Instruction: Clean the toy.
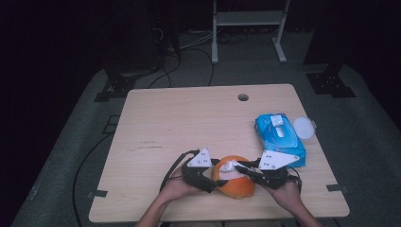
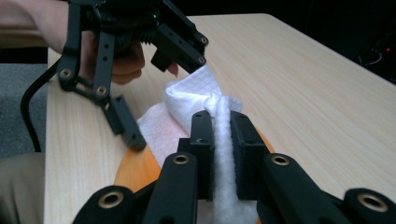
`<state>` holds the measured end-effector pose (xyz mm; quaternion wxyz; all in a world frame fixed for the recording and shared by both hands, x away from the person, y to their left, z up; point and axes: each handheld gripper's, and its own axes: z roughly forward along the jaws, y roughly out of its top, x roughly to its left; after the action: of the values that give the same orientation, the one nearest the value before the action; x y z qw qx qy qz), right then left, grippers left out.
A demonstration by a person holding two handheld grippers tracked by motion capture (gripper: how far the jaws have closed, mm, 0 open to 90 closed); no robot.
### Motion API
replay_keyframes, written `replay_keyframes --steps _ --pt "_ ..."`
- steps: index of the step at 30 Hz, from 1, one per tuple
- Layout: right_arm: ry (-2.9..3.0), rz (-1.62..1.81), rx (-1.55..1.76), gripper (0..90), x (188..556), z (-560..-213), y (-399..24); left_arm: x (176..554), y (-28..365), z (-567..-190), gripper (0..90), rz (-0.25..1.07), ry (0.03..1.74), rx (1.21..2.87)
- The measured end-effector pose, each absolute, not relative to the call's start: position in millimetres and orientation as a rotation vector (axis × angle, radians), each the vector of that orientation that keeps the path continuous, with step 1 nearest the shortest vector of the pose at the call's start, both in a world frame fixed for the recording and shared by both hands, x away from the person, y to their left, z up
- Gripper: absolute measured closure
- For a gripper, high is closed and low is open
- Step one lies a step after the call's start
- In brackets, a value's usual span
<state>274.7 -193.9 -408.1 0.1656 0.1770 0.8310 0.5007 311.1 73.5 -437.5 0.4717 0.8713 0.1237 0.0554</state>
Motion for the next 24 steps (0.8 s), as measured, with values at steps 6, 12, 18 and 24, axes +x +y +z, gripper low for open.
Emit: replay_keyframes --steps 6,12,18,24 --pt "2.379 1.404 0.584 80.1 268.2 -421.6 -220.5 315.8 80.2 -439.8 22.0 0.090 0.363 2.091" --pt "2.367 1.409 0.599 80.1 264.9 -420.4 -223.8 309.0 65.8 -434.5 20.9 0.132 0.271 2.083" --pt "2.377 1.443 0.523 80.1 275.4 -414.5 -202.7 310.7 72.6 -433.7 25.0 0.121 0.268 2.113" --pt "2.410 1.477 0.449 80.1 282.8 -414.2 -180.3 314.0 67.5 -428.0 16.0 0.136 0.276 2.093"
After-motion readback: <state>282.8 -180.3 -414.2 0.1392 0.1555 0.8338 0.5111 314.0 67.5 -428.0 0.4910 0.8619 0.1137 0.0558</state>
